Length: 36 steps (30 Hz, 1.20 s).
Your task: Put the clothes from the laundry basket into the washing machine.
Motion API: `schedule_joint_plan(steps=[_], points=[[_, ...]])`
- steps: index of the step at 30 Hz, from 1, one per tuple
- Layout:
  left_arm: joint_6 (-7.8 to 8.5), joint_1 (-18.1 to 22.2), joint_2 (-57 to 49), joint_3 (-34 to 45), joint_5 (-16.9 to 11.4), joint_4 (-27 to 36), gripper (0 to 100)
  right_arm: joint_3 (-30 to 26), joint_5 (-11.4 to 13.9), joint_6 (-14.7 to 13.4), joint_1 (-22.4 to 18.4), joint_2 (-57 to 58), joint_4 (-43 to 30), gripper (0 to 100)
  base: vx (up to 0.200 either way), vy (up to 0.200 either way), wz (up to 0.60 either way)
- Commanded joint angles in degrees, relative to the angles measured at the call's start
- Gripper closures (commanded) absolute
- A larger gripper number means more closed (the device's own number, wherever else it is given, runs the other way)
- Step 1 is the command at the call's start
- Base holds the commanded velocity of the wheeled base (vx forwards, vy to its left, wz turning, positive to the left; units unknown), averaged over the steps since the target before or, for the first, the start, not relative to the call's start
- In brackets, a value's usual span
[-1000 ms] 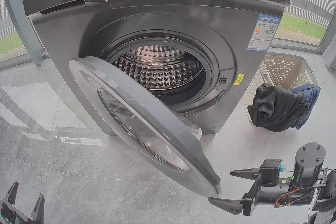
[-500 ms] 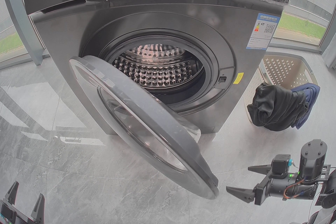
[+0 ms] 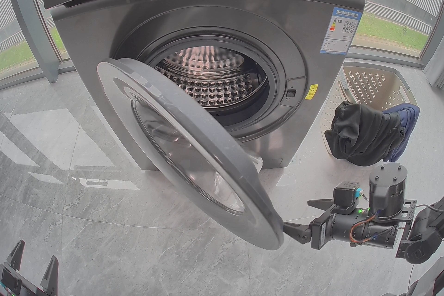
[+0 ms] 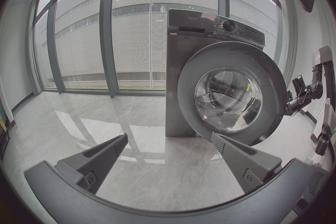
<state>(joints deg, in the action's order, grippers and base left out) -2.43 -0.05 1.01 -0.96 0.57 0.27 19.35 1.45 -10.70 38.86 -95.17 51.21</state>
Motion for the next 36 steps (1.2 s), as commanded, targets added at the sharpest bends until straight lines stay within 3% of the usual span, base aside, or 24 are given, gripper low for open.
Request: schedule_joint_plan(steps=[1, 10, 18, 29, 33, 36], points=[[-0.21, 0.0, -0.7, 0.8, -0.1, -0.1, 0, 0.4, -0.8, 0.0, 2.4, -1.9, 0.6, 0, 0.000, 0.000, 0.00], [-0.21, 0.0, -0.7, 0.8, -0.1, -0.1, 0, 1.0, -1.7, -0.3, 1.9, -1.3, 0.7, 0, 0.000, 0.000, 0.00], [-0.12, 0.0, -0.7, 0.8, -0.1, -0.1, 0, 7.7, -1.9, -0.4, -1.2, -4.8, 0.6, 0, -0.150, 0.000, 0.00], [-0.12, 0.0, -0.7, 0.8, -0.1, -0.1, 0, 8.3, -2.0, -0.7, 6.8, -5.2, 0.7, 0, 0.000, 0.000, 0.00], [-0.21, 0.0, -0.7, 0.8, -0.1, -0.1, 0, 9.0, -2.0, -0.7, 5.2, -5.2, 0.7, 0, 0.000, 0.000, 0.00], [-0.12, 0.0, -0.7, 0.8, -0.1, -0.1, 0, 10.6, -2.1, -0.8, 1.6, -5.8, 0.7, 0, 0.000, 0.000, 0.00]])
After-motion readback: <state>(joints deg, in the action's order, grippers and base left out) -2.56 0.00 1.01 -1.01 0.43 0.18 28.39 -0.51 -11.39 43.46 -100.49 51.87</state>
